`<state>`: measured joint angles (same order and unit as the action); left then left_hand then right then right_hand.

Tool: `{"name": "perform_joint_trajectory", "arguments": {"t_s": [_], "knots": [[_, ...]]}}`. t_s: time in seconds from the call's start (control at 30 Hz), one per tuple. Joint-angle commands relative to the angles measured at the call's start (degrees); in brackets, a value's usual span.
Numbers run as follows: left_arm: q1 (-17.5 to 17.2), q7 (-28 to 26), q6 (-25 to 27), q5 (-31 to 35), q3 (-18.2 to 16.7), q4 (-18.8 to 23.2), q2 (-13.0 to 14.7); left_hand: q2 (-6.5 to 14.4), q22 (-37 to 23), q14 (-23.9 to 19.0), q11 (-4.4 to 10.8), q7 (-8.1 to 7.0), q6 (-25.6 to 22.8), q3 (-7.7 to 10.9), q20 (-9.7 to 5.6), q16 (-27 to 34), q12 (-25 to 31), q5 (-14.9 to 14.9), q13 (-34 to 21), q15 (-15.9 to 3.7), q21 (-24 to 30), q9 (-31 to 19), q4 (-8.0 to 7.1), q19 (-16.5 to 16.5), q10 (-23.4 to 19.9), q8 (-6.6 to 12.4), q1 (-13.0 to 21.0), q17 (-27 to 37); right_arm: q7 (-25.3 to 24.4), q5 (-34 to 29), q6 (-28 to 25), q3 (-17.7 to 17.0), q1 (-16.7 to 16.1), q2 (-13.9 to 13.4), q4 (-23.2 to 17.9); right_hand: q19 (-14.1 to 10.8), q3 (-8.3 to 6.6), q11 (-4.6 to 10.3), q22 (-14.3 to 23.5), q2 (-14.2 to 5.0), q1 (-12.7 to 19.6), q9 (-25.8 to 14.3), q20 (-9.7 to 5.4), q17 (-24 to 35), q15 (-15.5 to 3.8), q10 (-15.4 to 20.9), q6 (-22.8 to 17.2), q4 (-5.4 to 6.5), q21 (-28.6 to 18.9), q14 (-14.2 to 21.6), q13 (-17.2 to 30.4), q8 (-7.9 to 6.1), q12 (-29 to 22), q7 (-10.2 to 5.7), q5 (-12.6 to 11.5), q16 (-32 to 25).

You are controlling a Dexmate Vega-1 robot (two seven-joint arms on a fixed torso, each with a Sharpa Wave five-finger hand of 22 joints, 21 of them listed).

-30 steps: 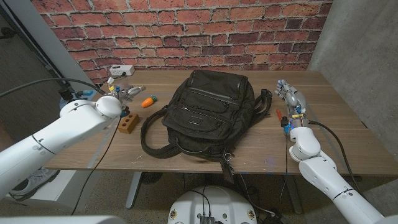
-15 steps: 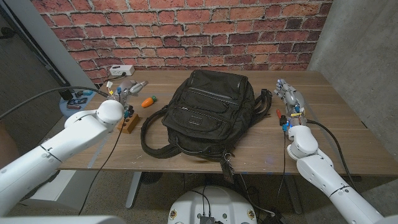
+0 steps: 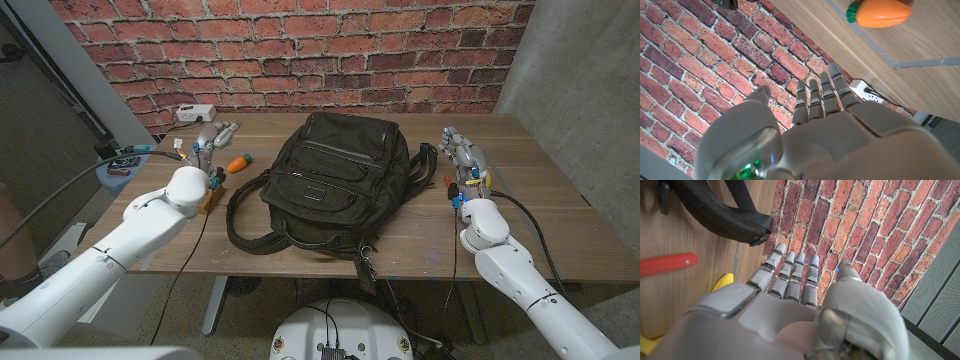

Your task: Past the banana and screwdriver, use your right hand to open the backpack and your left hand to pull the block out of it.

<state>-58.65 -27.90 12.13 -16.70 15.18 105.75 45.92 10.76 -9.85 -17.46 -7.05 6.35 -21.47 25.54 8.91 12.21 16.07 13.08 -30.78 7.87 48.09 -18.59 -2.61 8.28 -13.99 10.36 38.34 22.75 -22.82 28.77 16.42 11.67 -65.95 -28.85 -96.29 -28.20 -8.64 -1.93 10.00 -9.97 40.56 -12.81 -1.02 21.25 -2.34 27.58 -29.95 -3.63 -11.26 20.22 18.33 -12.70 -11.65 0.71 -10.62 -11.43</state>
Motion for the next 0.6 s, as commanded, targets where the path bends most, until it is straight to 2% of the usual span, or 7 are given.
{"name": "perform_joint_trajectory", "arguments": {"t_s": [0.03, 0.17, 0.23, 0.27, 0.43, 0.6], "knots": [[2.01, 1.16, -8.0, 1.53, 1.59, -5.39, -4.33, -0.85, -0.1, 0.58, 0.13, 0.22, 0.38, 0.77, 0.07, -0.3, -0.37, -0.12, 0.31, 0.09, -0.24, 0.21, 0.09, -0.02, 0.21, 0.03, -1.32, -0.29, 0.8, 1.21, 1.0, -0.24, 0.09, -0.51, 0.71, 0.14, -0.67, 0.16, 0.11, -0.08, -0.49, 0.04, -0.17, -0.05, 0.04, -0.51, 0.24, -0.04, 0.14, -0.37, -0.06, 0.09, 0.27, 0.06, -0.56, 0.07], [2.34, 1.51, -10.19, 1.99, 1.76, -6.82, -4.97, -1.01, -0.05, 1.05, 0.06, 0.15, 1.32, 1.07, -0.05, -0.56, -0.95, -0.19, 0.91, 0.22, -0.63, 0.65, 0.23, -0.1, 0.54, -0.12, -1.66, -0.92, 1.14, 1.71, 1.55, -0.37, -0.04, -0.41, 1.29, 0.16, -0.79, 0.21, 0.11, -0.02, -0.57, 0.05, -0.16, -0.17, -0.04, -0.66, 0.26, -0.06, 0.12, -0.48, -0.12, 0.12, 0.29, 0.07, -0.55, 0.11], [2.44, 1.42, -11.46, 2.24, 1.76, -7.54, -5.42, -1.06, -0.04, 1.33, 0.33, 0.09, 1.37, 1.17, -0.15, -0.7, -1.02, -0.21, 1.12, 0.17, -0.78, 0.8, 0.29, -0.16, 0.33, -0.06, -1.76, -1.14, 1.3, 1.91, 2.08, -0.39, 0.01, -0.18, 1.79, 0.09, -0.87, 0.2, 0.11, 0.07, -0.5, 0.06, -0.15, -0.26, 0.05, -0.76, 0.49, -0.16, 0.08, -0.57, -0.15, 0.23, 0.32, 0.05, -0.56, 0.16], [2.5, 1.37, -11.94, 2.42, 1.79, -7.83, -5.6, -1.1, -0.02, 1.34, 0.97, 0.02, 1.38, 1.28, -0.11, -0.72, -1.11, -0.24, 1.35, 0.14, -0.92, 0.97, 0.36, -0.18, 0.14, 0.0, -1.87, -1.38, 1.52, 2.12, 2.34, -0.38, 0.06, -0.07, 2.08, 0.08, -0.92, 0.22, 0.11, 0.09, -0.48, 0.06, -0.17, -0.31, 0.02, -0.89, 0.61, -0.19, 0.07, -0.68, -0.17, 0.28, 0.36, -0.02, -0.57, 0.21], [3.08, 2.25, -13.94, 2.58, 2.13, -9.42, -6.31, -1.21, 0.02, 1.68, 1.25, -0.32, 2.51, 1.64, -0.2, -0.91, -1.76, -0.3, 2.1, -0.15, -1.36, 1.52, 0.59, -0.18, 0.46, -0.23, -2.18, -2.12, 2.62, 3.35, 2.37, -0.23, 0.48, 0.03, 2.93, 0.0, -1.21, 0.26, 0.11, 0.29, -0.49, 0.13, -0.16, -0.64, 0.46, -1.83, 1.5, -0.38, -0.03, -1.23, -0.39, 0.68, 0.65, -0.11, -0.56, 0.41], [3.91, 4.77, -15.29, 1.08, 2.32, -11.22, -6.76, -1.32, 0.06, 2.82, 0.92, -0.44, 3.8, 1.96, -0.45, -1.34, -2.46, -0.4, 2.92, -0.61, -1.89, 2.16, 0.79, -0.27, 0.89, -0.39, -2.59, -2.94, 3.57, 4.21, 2.93, 0.12, 1.39, 0.56, 4.51, -0.06, -1.36, 0.38, 0.11, 0.39, -0.55, 0.18, -0.19, -0.84, 0.51, -2.2, 1.88, -0.46, -0.08, -1.42, -0.54, 0.85, 0.74, -0.07, -0.56, 0.46]]}}
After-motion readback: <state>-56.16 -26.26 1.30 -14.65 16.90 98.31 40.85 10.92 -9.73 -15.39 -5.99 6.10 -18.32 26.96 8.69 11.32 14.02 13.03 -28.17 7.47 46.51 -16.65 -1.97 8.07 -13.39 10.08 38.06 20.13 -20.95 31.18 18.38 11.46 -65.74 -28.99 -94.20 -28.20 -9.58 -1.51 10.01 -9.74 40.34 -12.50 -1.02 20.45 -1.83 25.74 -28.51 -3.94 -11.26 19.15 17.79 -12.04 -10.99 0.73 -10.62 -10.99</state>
